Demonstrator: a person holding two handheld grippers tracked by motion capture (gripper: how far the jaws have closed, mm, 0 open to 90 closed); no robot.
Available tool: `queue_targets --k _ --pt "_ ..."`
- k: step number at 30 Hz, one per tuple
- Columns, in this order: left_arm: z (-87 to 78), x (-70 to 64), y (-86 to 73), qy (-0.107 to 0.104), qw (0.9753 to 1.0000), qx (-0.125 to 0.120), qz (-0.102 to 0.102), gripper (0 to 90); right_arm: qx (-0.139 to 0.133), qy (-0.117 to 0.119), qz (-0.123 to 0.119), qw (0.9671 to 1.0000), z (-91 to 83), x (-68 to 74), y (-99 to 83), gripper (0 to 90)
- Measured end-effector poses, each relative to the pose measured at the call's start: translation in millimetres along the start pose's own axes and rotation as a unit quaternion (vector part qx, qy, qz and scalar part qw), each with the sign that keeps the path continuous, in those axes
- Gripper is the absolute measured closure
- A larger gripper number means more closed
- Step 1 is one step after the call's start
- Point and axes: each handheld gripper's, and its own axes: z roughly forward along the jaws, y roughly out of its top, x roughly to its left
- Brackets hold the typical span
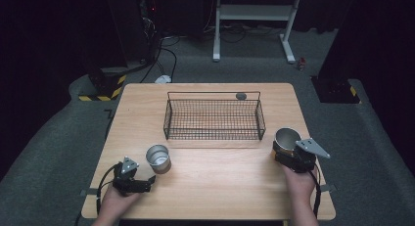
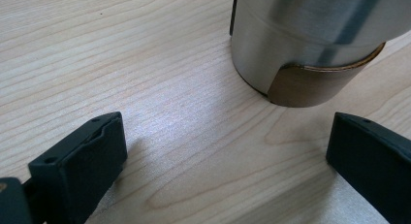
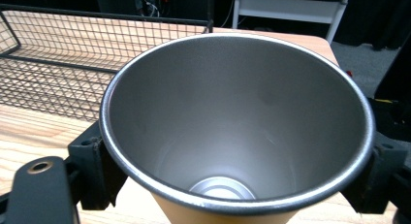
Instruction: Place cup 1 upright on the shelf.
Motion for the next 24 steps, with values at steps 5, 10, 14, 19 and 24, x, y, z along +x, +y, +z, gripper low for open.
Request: queue_targets --k 5,10,14,19,24 --pt "0.1 0.1 0.0 0.0 1.0 0.0 0.0 1.2 -0.005 0.008 -0.007 0.9999 -1.3 8.0 1.1 13.7" --pt "0.0 0.4 0.1 0.0 1.0 0.0 0.002 1.2 -0.003 0.014 -0.011 0.9998 0.1 13.6 0.8 13.7" --pt "0.1 0.0 0.0 -0.001 1.0 0.0 -0.001 1.2 -0.003 0.019 -0.015 0.9997 1.1 19.5 1.0 13.7" --pt "0.1 0.1 0.0 -0.001 1.0 0.0 -0.001 1.2 -0.004 0.029 -0.017 0.9994 1.5 28.3 1.9 13.7" --pt "0.1 0.2 0.0 -0.001 1.0 0.0 0.0 1.1 -0.007 0.041 -0.021 0.9989 2.8 37.7 4.4 13.8"
